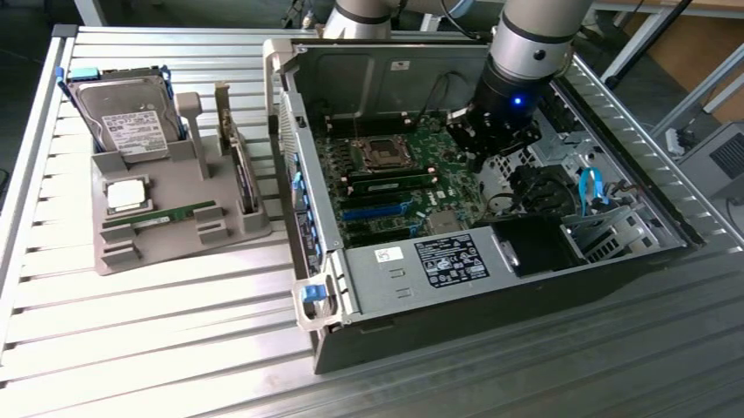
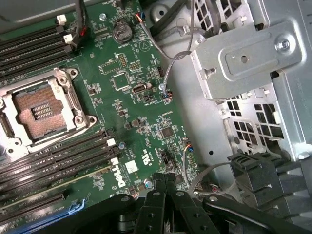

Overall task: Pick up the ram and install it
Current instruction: 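Press down the ram until it locks into place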

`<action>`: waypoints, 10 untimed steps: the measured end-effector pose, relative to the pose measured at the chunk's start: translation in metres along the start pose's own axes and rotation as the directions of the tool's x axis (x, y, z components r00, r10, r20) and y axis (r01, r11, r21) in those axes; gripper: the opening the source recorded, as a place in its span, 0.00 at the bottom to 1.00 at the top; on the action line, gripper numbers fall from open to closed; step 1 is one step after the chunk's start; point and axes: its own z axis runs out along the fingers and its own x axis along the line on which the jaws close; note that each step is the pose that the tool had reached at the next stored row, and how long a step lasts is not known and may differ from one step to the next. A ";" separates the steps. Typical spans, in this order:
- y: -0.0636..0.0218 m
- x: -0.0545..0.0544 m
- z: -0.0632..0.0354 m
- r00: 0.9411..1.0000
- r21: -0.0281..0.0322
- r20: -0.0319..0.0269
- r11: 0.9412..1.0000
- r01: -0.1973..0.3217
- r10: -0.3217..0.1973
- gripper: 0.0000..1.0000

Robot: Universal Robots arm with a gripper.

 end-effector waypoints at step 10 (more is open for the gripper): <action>0.0000 0.000 0.0005 0.996 0.011 0.001 0.995 -0.095 0.095 0.09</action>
